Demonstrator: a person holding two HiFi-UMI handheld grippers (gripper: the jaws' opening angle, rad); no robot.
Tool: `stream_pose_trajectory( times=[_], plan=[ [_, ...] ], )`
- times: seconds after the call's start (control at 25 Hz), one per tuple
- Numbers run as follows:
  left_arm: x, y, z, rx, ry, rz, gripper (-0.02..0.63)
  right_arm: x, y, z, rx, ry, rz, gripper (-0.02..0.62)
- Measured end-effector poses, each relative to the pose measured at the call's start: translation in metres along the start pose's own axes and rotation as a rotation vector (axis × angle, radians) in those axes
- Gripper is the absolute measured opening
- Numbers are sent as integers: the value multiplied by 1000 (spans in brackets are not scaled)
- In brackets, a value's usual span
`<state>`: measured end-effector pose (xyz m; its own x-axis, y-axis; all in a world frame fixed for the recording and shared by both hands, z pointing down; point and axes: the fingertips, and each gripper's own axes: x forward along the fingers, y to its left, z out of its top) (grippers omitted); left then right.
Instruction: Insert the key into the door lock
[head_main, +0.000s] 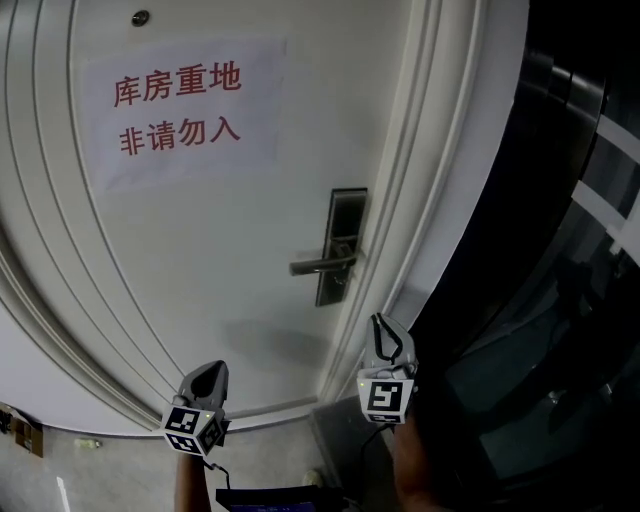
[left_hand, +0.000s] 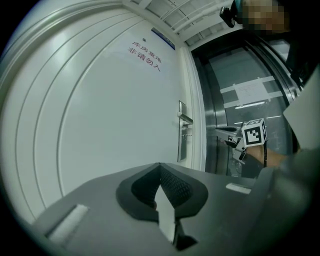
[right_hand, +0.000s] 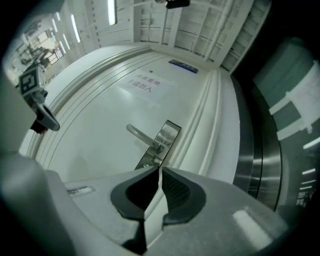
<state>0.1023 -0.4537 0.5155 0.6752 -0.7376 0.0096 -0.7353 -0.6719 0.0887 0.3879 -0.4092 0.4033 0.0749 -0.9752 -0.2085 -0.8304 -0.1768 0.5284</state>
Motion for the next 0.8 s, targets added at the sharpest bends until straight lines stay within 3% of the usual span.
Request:
stream_pose_trajectory(
  times=[0.4, 0.8],
  plan=[
    [-12, -13, -2, 3, 16, -105, 2, -56, -1, -19, 316, 81, -97, 3],
    [-35, -30, 1, 17, 11, -193, 2, -108, 38, -16, 388, 134, -107, 2]
  ],
)
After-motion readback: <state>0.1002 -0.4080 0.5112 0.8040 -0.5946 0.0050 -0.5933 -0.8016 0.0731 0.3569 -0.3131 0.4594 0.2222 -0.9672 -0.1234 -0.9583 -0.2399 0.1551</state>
